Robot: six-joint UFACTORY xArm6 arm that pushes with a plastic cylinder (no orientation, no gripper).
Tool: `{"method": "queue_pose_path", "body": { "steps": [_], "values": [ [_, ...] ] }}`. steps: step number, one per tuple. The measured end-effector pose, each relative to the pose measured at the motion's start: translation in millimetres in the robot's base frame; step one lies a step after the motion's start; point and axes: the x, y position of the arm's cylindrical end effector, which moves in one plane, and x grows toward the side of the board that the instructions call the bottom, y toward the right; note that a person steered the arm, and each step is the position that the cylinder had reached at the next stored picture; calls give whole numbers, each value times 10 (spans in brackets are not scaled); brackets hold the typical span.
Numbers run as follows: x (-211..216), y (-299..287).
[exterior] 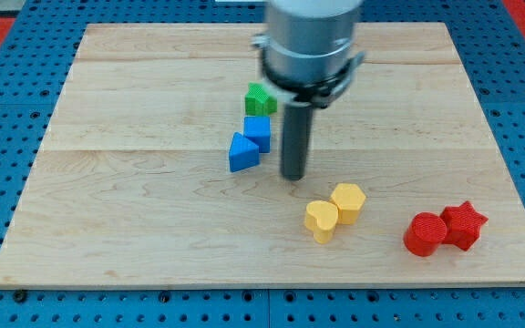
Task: Move your arm below the triangle
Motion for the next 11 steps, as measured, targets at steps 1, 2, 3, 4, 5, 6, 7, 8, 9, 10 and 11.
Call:
{"method": "queue_pose_path", "body": {
  "steps": [1, 2, 3, 4, 5, 6, 7, 8, 9, 10, 11],
  "values": [
    [675, 233],
    [814, 782],
    [814, 1006],
    [815, 213],
    [814, -462],
    [785, -571],
    [720, -571],
    [643, -571],
    [576, -569],
    [490, -569],
    [378, -557]
  ]
}}
